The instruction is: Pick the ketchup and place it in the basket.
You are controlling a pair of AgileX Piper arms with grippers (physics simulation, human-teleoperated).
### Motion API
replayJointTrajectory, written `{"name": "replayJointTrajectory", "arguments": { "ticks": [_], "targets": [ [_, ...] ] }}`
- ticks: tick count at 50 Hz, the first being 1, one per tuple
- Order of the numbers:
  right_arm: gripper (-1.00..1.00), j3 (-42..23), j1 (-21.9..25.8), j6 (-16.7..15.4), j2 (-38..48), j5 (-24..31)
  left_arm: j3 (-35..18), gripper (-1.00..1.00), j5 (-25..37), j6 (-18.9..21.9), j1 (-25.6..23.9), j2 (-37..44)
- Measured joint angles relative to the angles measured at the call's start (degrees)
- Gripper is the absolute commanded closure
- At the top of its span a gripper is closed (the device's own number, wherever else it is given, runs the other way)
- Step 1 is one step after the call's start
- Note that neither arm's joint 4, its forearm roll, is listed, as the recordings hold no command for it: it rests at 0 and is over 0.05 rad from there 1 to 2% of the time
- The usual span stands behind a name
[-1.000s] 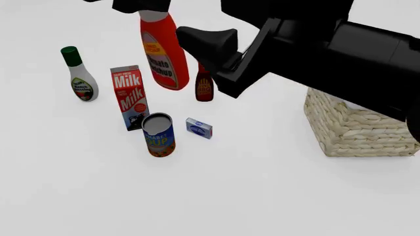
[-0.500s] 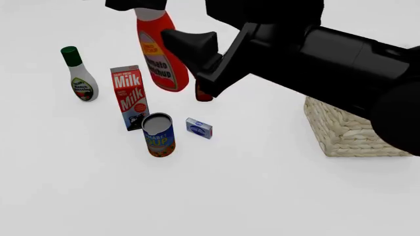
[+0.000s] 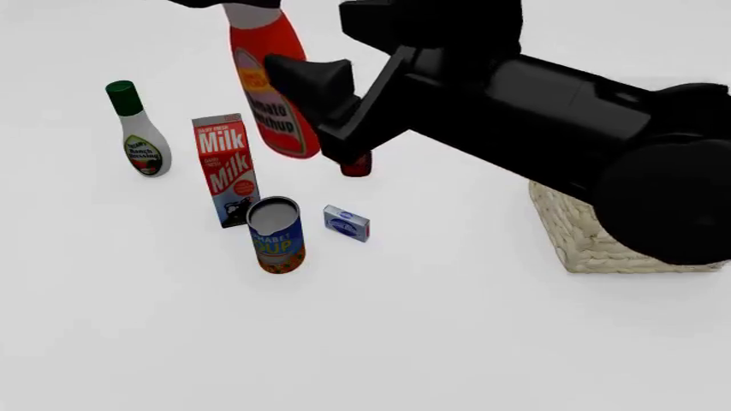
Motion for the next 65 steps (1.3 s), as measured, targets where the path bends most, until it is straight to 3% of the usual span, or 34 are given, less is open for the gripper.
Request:
{"name": "replayJointTrajectory", "arguments": {
  "ticks": [42, 43, 61, 62, 65],
  "targets": [
    [-1.00, -3.34, 0.60, 2.89, 7.75, -2.54, -2.53, 1.00, 2.33, -0.65, -1.35, -0.32],
    [1.00, -3.42, 0.58, 2.95, 7.90, -2.56, -2.55, 1.00, 2.36, -0.68, -1.39, -0.34],
    [1.00, -3.04, 0.75, 2.85, 8.20, -3.25, -1.96, 1.00, 2.13, -1.46, -1.99, -0.56],
    [1.00, -2.99, 0.73, 2.86, 8.15, -3.24, -1.92, -1.00, 2.08, -1.54, -2.07, -0.57],
    [1.00, -2.75, 0.42, 2.74, 8.14, -3.17, -1.88, -1.00, 2.00, -1.47, -2.40, -0.67]
  ]
}}
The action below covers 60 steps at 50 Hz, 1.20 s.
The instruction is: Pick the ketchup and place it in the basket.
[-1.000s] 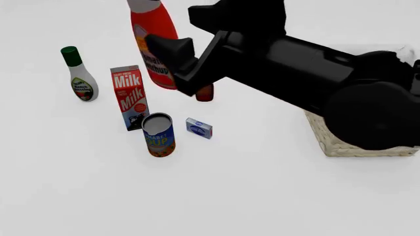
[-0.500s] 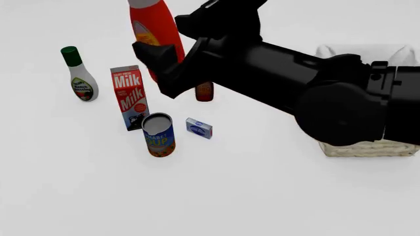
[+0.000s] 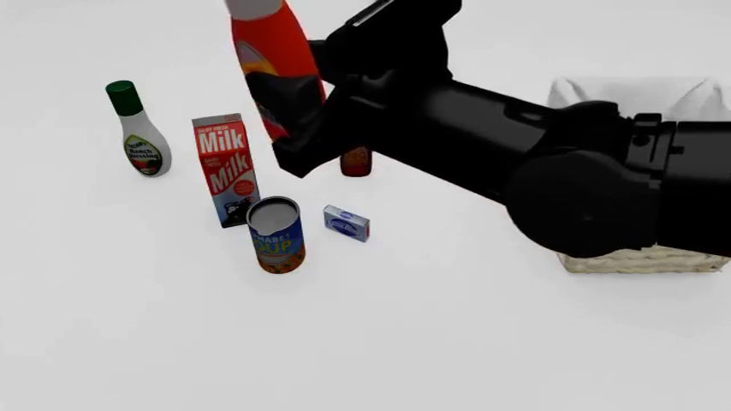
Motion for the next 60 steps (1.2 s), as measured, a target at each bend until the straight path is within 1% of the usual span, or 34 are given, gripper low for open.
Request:
{"name": "replayJointTrajectory", "arguments": {
  "ticks": [12, 21, 39, 50, 60],
  "targets": [
    [1.00, 0.64, -0.80, -0.08, -0.05, 0.11, -0.67, -1.00, 0.04, 0.12, -0.93, 0.05],
    [1.00, 0.94, -1.12, 0.13, -0.18, 0.14, -2.05, -1.00, 0.36, 0.68, -0.45, 0.16],
    [1.00, 1.78, -2.08, 0.76, -0.57, 0.02, -4.28, -1.00, 0.80, 1.89, 3.59, -1.18],
    [1.00, 1.92, -3.79, 1.31, -1.03, 0.26, -3.80, -1.00, 0.21, 1.37, 6.42, -3.34],
    [1.00, 1.41, -6.48, 1.89, -1.74, 1.10, -1.91, -1.00, -1.54, 0.82, 9.58, -5.90]
  ]
}}
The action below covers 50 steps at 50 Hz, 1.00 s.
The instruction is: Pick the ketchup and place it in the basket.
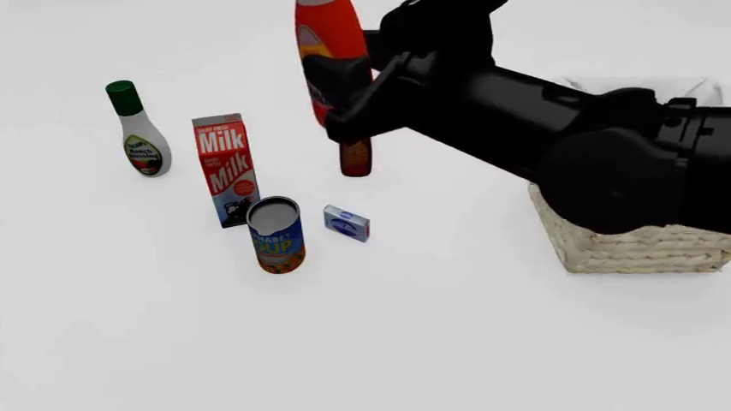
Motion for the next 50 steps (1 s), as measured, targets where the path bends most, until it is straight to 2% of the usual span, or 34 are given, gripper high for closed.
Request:
{"name": "replayJointTrajectory", "arguments": {
  "ticks": [14, 34, 50],
  "targets": [
    [1.00, -2.74, -6.05, 0.85, -0.61, 2.46, 6.33, -1.00, -5.86, -0.17, 5.25, -4.28],
    [1.00, -4.56, -15.71, 2.84, -1.49, 3.91, 23.98, -1.00, -21.67, -1.12, 11.39, -11.47],
    [1.00, -3.58, -23.75, 4.65, -2.91, 3.84, 34.96, -1.00, -33.04, -2.74, 15.56, -17.71]
  ]
}}
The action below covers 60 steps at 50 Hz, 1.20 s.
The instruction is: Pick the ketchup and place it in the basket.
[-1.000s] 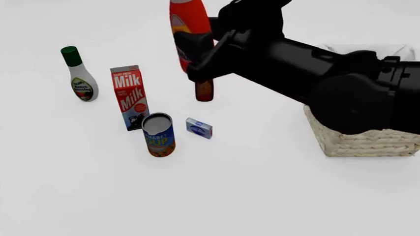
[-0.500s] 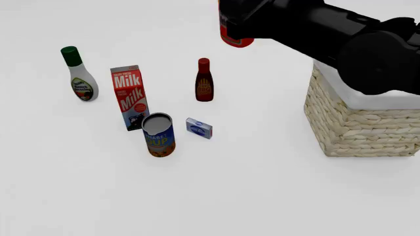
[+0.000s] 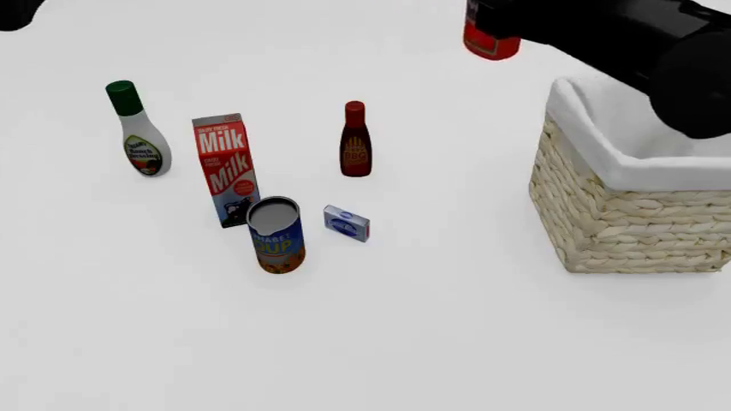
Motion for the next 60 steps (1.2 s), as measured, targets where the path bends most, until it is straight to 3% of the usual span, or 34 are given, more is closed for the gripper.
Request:
{"name": "replayJointTrajectory", "arguments": {
  "ticks": [20, 60],
  "targets": [
    [1.00, 2.12, -9.13, 1.17, -1.06, -1.28, 6.82, -1.00, -8.13, -2.57, 4.33, -2.03],
    [1.00, 9.14, -22.99, 4.05, -3.18, -6.58, 8.29, -1.00, -11.24, -2.98, 5.15, -1.83]
  ]
}}
